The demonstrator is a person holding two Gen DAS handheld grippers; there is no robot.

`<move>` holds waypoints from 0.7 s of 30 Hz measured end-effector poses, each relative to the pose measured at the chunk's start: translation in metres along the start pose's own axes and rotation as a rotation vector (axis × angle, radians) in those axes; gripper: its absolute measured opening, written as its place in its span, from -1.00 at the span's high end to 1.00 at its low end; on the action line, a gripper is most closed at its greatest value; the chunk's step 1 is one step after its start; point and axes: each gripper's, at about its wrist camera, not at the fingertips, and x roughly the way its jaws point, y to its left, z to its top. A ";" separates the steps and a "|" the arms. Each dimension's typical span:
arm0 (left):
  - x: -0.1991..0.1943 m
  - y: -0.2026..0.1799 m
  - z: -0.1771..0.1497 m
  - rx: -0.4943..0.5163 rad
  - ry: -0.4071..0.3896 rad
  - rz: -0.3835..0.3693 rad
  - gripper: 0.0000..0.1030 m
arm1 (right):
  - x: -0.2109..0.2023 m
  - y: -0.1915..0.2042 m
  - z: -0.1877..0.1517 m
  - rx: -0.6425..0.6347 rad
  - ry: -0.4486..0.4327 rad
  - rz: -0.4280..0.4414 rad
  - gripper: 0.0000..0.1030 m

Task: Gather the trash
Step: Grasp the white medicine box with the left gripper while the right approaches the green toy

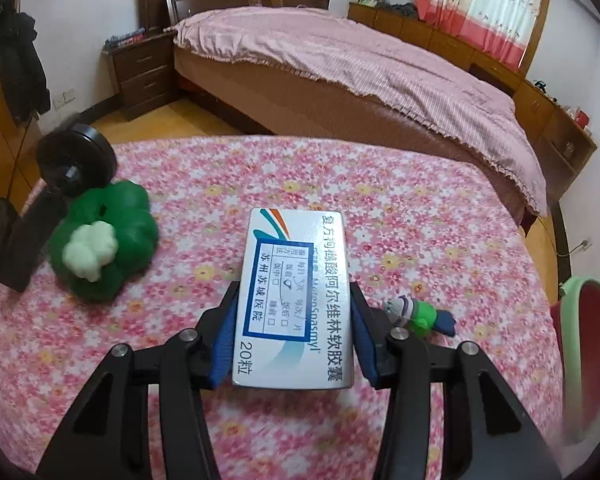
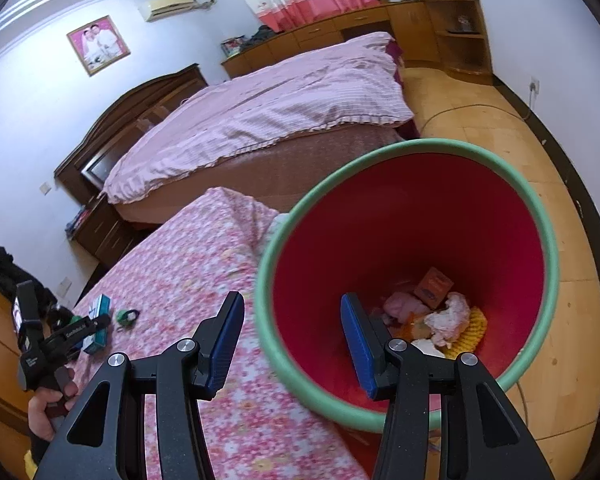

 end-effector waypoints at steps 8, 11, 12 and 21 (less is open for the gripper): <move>-0.044 0.042 -0.007 -0.057 -0.072 0.032 0.01 | 0.002 0.043 -0.005 -0.067 0.020 0.059 0.00; -0.049 0.058 -0.009 -0.095 -0.092 0.053 0.01 | 0.009 0.065 -0.010 -0.096 0.040 0.081 0.00; -0.052 0.068 -0.013 -0.109 -0.105 0.067 0.01 | 0.012 0.074 -0.012 -0.109 0.049 0.086 0.00; -0.047 0.102 -0.025 -0.183 -0.120 0.061 0.01 | 0.064 0.148 -0.035 -0.216 0.153 0.105 0.00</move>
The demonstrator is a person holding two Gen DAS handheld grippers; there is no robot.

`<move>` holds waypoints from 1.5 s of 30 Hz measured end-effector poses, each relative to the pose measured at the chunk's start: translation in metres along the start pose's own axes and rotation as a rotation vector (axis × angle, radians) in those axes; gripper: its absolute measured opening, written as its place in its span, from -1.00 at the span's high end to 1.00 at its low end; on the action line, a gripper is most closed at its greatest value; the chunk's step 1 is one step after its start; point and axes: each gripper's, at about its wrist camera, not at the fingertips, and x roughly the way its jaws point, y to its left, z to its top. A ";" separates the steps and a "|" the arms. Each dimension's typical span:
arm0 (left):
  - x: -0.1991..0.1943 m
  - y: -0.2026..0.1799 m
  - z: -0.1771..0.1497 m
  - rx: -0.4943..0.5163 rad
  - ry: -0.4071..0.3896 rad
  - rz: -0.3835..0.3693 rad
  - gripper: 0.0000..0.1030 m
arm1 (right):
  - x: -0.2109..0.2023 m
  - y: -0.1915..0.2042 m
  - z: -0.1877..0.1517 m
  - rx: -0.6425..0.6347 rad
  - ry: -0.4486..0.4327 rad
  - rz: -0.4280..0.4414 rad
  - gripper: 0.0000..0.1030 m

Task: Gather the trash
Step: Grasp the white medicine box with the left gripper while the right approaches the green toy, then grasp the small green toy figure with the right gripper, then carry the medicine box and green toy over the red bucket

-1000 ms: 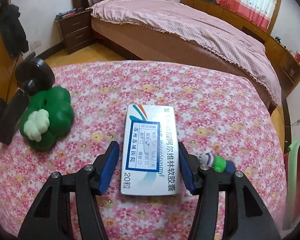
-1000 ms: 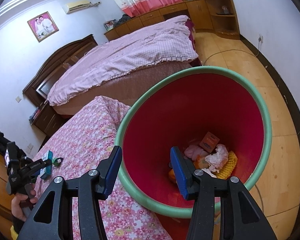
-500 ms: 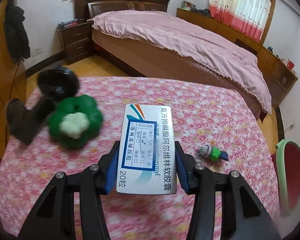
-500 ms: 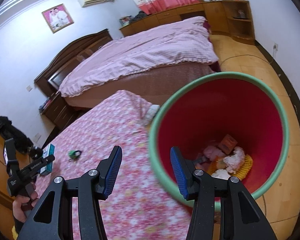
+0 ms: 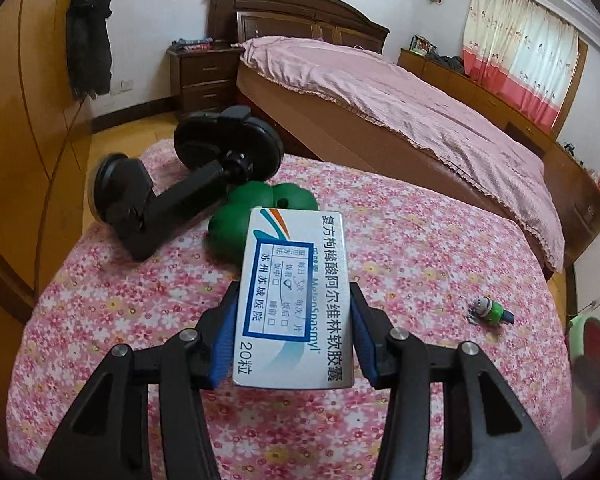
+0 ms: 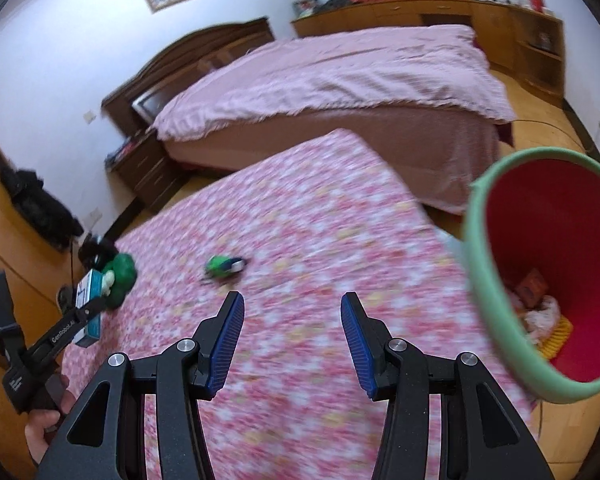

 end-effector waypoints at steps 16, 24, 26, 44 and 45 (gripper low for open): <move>0.003 0.007 -0.006 -0.016 0.005 -0.009 0.01 | 0.099 0.069 0.012 -0.146 0.052 -0.089 0.00; 0.007 0.006 -0.007 -0.016 0.015 -0.011 0.02 | 0.109 0.077 0.010 -0.195 0.023 -0.131 -0.01; 0.007 0.006 -0.007 -0.013 0.014 -0.010 0.02 | 0.109 0.078 0.011 -0.192 0.021 -0.133 0.04; -0.003 0.000 -0.009 0.003 -0.027 -0.023 0.02 | 0.050 0.053 -0.006 -0.136 0.008 -0.065 0.08; -0.004 -0.002 -0.009 0.010 -0.032 -0.026 0.02 | 0.045 0.051 -0.006 -0.133 0.003 -0.068 0.08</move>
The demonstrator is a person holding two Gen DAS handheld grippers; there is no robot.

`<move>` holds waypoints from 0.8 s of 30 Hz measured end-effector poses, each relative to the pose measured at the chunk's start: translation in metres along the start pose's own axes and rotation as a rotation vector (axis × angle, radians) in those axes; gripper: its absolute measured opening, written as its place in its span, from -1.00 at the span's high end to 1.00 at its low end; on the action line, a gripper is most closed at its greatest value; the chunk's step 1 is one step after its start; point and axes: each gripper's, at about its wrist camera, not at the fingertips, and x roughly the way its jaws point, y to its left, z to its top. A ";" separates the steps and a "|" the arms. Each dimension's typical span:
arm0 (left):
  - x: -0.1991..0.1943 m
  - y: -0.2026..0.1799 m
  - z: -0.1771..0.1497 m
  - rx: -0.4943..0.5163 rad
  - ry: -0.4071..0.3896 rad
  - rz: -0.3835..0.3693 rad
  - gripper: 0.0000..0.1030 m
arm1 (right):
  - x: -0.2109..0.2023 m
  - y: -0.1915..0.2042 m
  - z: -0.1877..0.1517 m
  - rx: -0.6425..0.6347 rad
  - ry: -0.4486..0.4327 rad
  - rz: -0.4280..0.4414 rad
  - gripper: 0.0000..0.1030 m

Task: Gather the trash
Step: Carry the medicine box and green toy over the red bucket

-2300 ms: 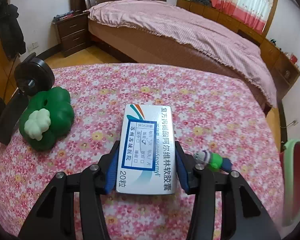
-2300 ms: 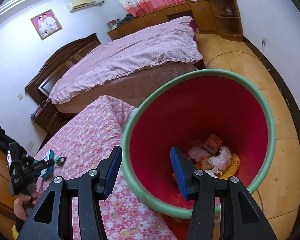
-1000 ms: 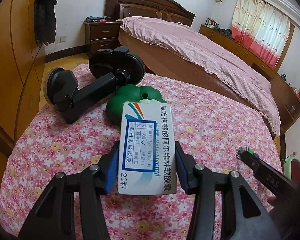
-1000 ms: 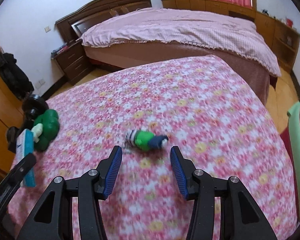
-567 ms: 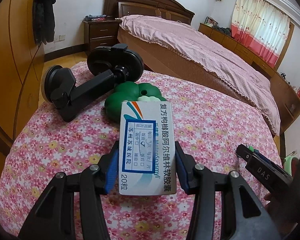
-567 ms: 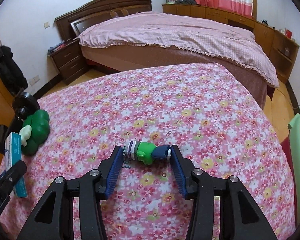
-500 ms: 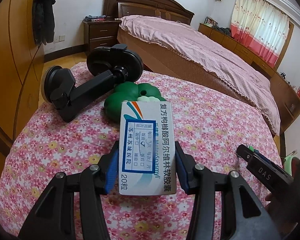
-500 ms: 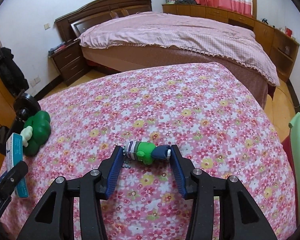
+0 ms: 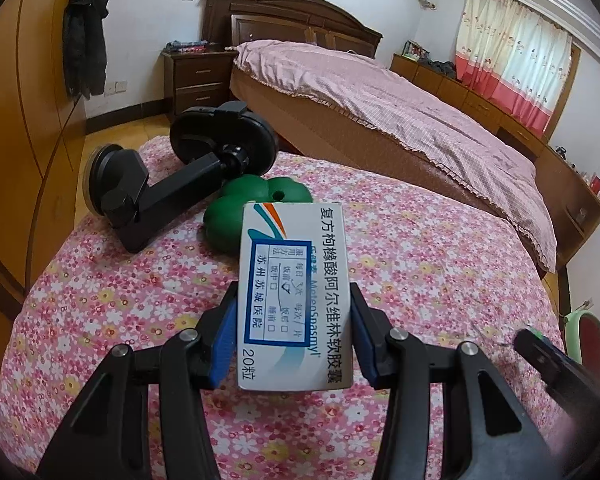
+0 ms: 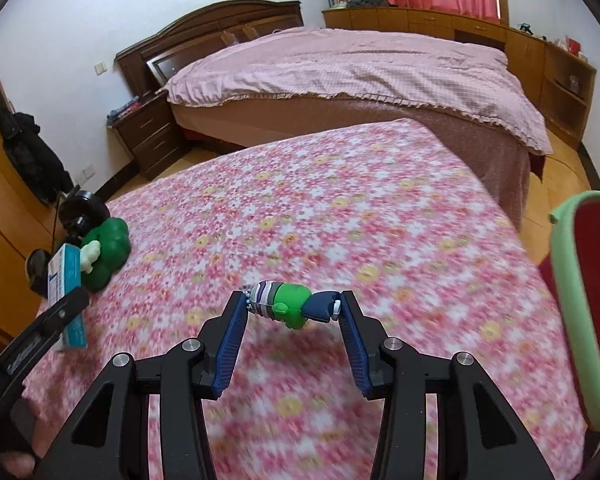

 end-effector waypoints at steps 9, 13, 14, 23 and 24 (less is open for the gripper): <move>-0.010 -0.020 -0.005 0.076 -0.046 -0.009 0.02 | -0.056 -0.040 -0.012 0.068 -0.071 -0.031 0.08; -0.014 -0.032 -0.008 0.118 -0.056 -0.030 0.02 | -0.076 -0.062 -0.019 0.120 -0.095 -0.048 0.08; -0.016 -0.035 -0.009 0.125 -0.058 -0.037 0.02 | -0.079 -0.067 -0.020 0.130 -0.100 -0.053 0.08; -0.032 -0.081 -0.017 0.212 -0.045 -0.107 0.02 | -0.112 -0.123 -0.034 0.241 -0.146 -0.110 0.08; -0.033 -0.086 -0.019 0.222 -0.045 -0.110 0.02 | -0.115 -0.129 -0.035 0.253 -0.151 -0.114 0.08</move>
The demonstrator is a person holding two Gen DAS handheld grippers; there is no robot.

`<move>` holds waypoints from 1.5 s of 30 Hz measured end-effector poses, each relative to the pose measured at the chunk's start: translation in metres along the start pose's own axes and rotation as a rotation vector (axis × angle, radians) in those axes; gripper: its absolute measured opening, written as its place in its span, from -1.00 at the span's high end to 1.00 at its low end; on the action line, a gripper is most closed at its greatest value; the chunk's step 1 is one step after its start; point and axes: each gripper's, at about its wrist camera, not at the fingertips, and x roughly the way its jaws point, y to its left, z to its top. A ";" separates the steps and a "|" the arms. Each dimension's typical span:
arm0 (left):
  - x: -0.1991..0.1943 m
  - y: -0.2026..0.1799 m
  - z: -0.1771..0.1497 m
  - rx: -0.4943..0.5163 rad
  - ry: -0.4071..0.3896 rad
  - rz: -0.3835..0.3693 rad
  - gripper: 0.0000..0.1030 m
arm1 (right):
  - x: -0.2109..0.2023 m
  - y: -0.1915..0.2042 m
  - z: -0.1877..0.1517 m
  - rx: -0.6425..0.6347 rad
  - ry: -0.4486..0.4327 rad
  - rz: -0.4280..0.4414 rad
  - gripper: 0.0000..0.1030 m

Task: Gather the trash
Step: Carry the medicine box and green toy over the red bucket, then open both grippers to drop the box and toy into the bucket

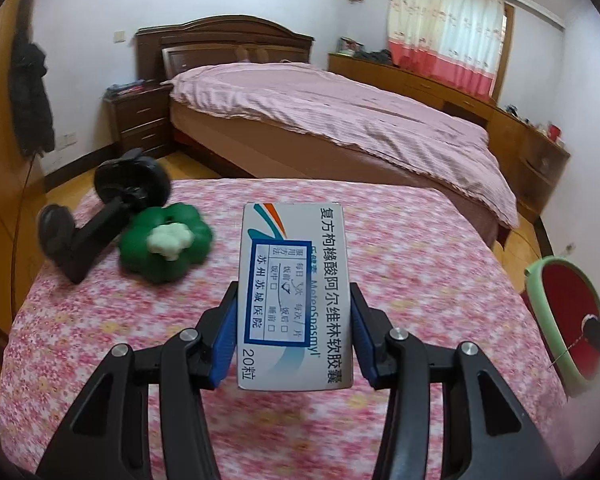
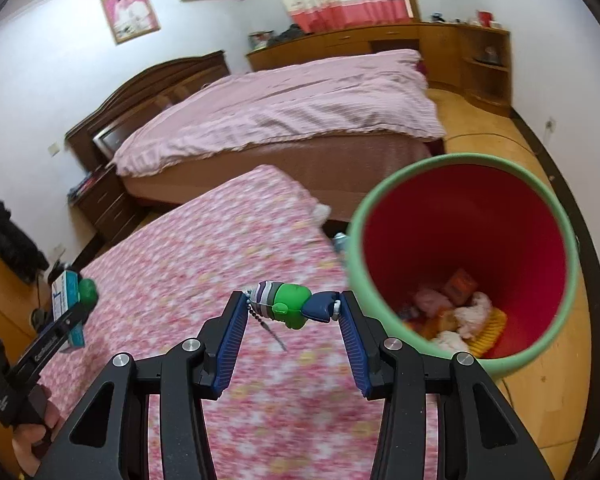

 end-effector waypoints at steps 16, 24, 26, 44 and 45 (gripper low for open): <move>-0.010 -0.126 -0.011 0.134 0.071 -0.204 0.02 | -0.010 -0.100 0.001 0.157 -0.013 -0.051 0.07; -0.007 -0.182 -0.014 0.199 0.108 -0.298 0.02 | -0.008 -0.133 0.008 0.202 -0.025 -0.042 0.04; -0.007 -0.195 -0.016 0.221 0.111 -0.314 0.02 | -0.008 -0.139 0.009 0.214 -0.025 -0.036 0.04; 0.007 -0.270 -0.032 0.321 0.175 -0.419 0.02 | -0.033 -0.171 0.012 0.246 -0.081 -0.018 0.02; 0.008 -0.273 -0.032 0.324 0.179 -0.427 0.02 | -0.034 -0.172 0.012 0.248 -0.083 -0.018 0.02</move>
